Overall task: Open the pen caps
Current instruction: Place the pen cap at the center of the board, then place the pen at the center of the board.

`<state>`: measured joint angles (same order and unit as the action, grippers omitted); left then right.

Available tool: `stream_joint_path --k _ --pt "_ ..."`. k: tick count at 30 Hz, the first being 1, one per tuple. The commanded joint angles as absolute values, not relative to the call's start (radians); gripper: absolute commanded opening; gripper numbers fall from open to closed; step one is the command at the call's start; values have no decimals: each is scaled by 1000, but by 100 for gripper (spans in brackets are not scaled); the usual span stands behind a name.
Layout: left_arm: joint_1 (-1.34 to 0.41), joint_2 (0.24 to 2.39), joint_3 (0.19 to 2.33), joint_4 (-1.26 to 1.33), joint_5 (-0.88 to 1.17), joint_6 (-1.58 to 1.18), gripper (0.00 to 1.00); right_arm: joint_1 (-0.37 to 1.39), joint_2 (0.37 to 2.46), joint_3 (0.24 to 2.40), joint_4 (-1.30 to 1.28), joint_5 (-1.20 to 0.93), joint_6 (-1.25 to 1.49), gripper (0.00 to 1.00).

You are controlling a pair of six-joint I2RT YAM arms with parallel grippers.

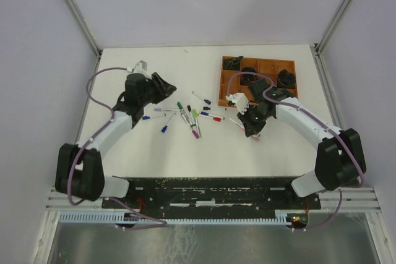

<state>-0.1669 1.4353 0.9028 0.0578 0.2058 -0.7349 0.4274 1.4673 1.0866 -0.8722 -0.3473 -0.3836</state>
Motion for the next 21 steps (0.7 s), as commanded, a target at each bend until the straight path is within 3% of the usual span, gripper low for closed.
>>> stream_joint_path --k 1,5,9,21 --pt "-353 1217 772 189 134 -597 54 429 1531 1134 -898 -222 -399 2" --pt "-383 1061 609 287 151 -663 59 430 1590 1140 -911 -200 -394 3" --pt "-383 929 437 391 123 -745 79 429 1628 1140 -910 -181 -384 4" --pt "-384 746 264 394 183 -858 81 441 1743 1151 -911 -155 -331 6"
